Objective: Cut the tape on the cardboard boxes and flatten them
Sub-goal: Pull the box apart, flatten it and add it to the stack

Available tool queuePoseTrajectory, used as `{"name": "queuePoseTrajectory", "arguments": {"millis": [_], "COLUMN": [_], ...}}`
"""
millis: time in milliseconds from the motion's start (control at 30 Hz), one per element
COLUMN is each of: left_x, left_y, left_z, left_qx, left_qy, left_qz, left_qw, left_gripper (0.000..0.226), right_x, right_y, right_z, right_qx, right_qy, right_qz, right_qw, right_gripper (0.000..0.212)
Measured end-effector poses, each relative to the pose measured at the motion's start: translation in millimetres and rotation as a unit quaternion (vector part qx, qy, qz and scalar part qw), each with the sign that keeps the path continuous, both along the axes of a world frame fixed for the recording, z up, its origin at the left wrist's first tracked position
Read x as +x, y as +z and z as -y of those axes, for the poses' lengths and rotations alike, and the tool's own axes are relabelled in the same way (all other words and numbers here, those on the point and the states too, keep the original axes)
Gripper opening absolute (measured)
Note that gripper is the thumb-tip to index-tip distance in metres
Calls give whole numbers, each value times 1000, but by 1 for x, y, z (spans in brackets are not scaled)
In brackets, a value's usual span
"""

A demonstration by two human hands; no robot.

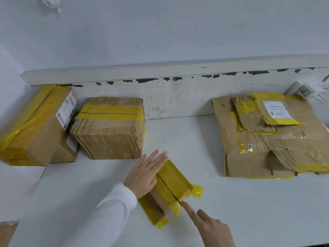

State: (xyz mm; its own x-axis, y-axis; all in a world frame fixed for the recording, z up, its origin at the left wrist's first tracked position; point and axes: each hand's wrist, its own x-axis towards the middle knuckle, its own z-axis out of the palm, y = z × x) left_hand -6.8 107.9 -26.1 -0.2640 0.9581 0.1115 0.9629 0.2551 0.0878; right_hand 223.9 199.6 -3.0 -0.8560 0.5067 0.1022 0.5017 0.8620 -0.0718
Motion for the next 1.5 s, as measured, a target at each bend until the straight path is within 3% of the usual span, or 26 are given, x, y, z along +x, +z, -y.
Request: {"name": "queuePoseTrajectory", "arguments": {"millis": [67, 133, 233, 333, 400, 433, 500, 567, 633, 800, 1033, 1500], "left_x": [-9, -10, 6, 25, 35, 39, 46, 47, 47, 47, 47, 46], "left_y": [0, -3, -7, -7, -5, -5, -7, -8, -9, -13, -15, -17], "left_z": [-5, -5, -1, 4, 5, 4, 4, 2, 2, 3, 0, -2], "left_qx": [-61, -70, -25, 4, -17, -18, -19, -12, -7, -8, -35, -61], "left_qy": [-33, -15, 21, 173, 262, 277, 278, 298, 315, 319, 342, 349], "left_qz": [54, 84, 17, -50, -68, -74, -30, 43, 71, 51, 67, 21], "left_qw": [996, 994, 999, 984, 963, 958, 960, 954, 946, 946, 937, 935], "left_gripper": [56, 48, 46, 48, 50, 49, 46, 43, 38, 20, 25, 25], "right_x": [2, 3, 10, 17, 20, 15, -2, -23, -43, -60, -63, -16], "right_y": [-8, -15, -25, -27, -37, -35, -33, -26, -24, -21, -18, -17], "right_z": [2, -4, -9, -34, -53, -59, -66, -67, -66, -64, -65, -47], "right_qx": [-44, -52, -59, -163, -273, -353, -409, -401, -384, -342, -321, -254], "right_qy": [0, 1, -4, -33, -79, -111, -133, -110, -79, -55, -41, -24], "right_qz": [5, -29, -19, 22, -2, -13, -84, -102, -63, 26, 47, 95], "right_qw": [999, 998, 998, 986, 959, 929, 899, 903, 918, 938, 945, 962], "right_gripper": [116, 105, 100, 89, 67, 59, 44, 36, 34, 32, 32, 38]}}
